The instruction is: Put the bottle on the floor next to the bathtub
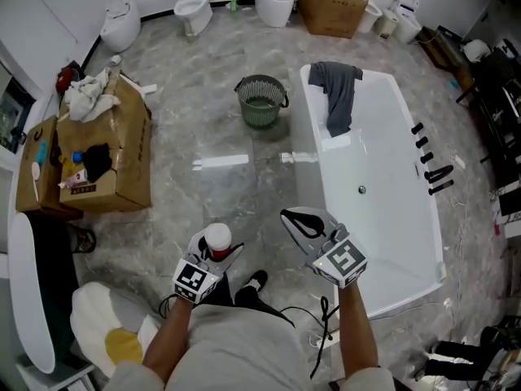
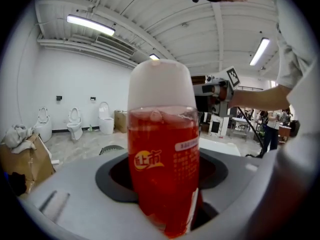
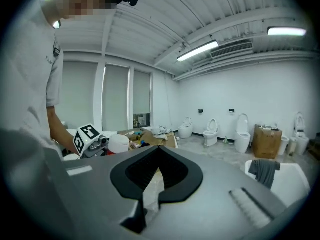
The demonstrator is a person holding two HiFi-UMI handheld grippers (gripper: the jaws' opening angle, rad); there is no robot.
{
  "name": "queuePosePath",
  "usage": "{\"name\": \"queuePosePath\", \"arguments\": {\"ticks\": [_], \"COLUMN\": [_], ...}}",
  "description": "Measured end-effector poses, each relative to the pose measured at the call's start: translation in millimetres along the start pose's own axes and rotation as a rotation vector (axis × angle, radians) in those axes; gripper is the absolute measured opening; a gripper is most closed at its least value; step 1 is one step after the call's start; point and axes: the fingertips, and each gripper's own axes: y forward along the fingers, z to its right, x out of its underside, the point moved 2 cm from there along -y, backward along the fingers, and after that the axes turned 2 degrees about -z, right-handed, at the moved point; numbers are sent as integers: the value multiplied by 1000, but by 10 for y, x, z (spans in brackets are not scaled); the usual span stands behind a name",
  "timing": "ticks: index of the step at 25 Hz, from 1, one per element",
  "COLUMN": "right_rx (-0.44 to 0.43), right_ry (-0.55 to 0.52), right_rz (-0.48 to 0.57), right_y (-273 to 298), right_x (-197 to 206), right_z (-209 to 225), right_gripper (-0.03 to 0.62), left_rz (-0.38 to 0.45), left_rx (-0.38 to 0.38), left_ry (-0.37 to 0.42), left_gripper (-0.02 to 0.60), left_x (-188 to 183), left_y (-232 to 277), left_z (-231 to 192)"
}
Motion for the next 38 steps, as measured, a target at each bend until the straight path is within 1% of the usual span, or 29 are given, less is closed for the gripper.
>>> {"name": "queuePosePath", "arguments": {"ticks": [1,2,3,4,5,6,7,8,9,10,11,12,13,14,15,17,18,20,22,23,26,29,30,31,33,35,38], "right_rx": [19,55,104,156,199,231,260,308,387,481,555,594,603,588,548,410,338,212,94,42,-94,-227,-260,-281,-292,-293,-288], "right_ry": [-51,-119,-188,-229,-226,-188,-137,-83,-16,74,175,252,281,265,223,120,71,-8,-52,-63,-83,-128,-135,-130,-87,-40,-10], "right_rz": [-31,-65,-96,-109,-91,-49,4,68,161,290,432,548,608,611,572,434,348,164,-9,-73,-194,-280,-305,-326,-349,-360,-384], "right_y": [38,71,96,111,123,135,140,124,68,-28,-131,-196,-198,-130,0,385,606,1042,1428,1598,2035,2354,2423,2476,2570,2666,2804], "right_x": [-26,-45,-73,-120,-185,-260,-342,-446,-593,-781,-983,-1171,-1329,-1452,-1537,-1553,-1463,-1125,-724,-560,-201,201,343,461,630,777,1036], "right_z": [53,114,189,278,374,476,594,752,970,1235,1506,1743,1928,2059,2137,2160,2136,2080,2022,2000,1976,1953,1943,1947,1992,2026,2034], "right_gripper": [2,2,2,2,2,2,2,2,2,2,2,2,2,2,2,2,2,2,2,2,2,5,6,21,38,73,163], "left_rz": [1,4,8,12,14,13,11,9,7,6,4,3,2,0,-2,-5,-5,-3,-10,-17,-31,-50,-57,-61,-69,-104,-158], "left_rx": [3,7,14,23,36,51,67,83,99,112,123,135,148,164,181,215,231,255,273,284,334,393,417,444,504,557,638], "left_ry": [-6,-15,-27,-36,-40,-38,-33,-27,-22,-19,-18,-18,-17,-14,-10,-1,-2,-12,-12,-9,13,58,71,82,93,101,155], "left_gripper": [336,335,336,336,335,336,335,336,336,335,336,336,336,336,336,336,336,336,336,336,336,336,336,336,336,336,336], "left_x": [-2,-6,-11,-20,-30,-40,-51,-64,-80,-98,-122,-155,-193,-229,-263,-307,-316,-311,-262,-238,-208,-132,-95,-56,25,150,341], "left_y": [46,98,161,235,319,409,505,606,711,820,934,1049,1158,1259,1353,1536,1629,1822,1989,2061,2270,2457,2513,2569,2685,2780,2892], "left_z": [-59,-114,-167,-223,-283,-348,-417,-492,-578,-673,-777,-881,-976,-1061,-1138,-1285,-1359,-1524,-1680,-1744,-1912,-2097,-2151,-2197,-2280,-2365,-2439]}}
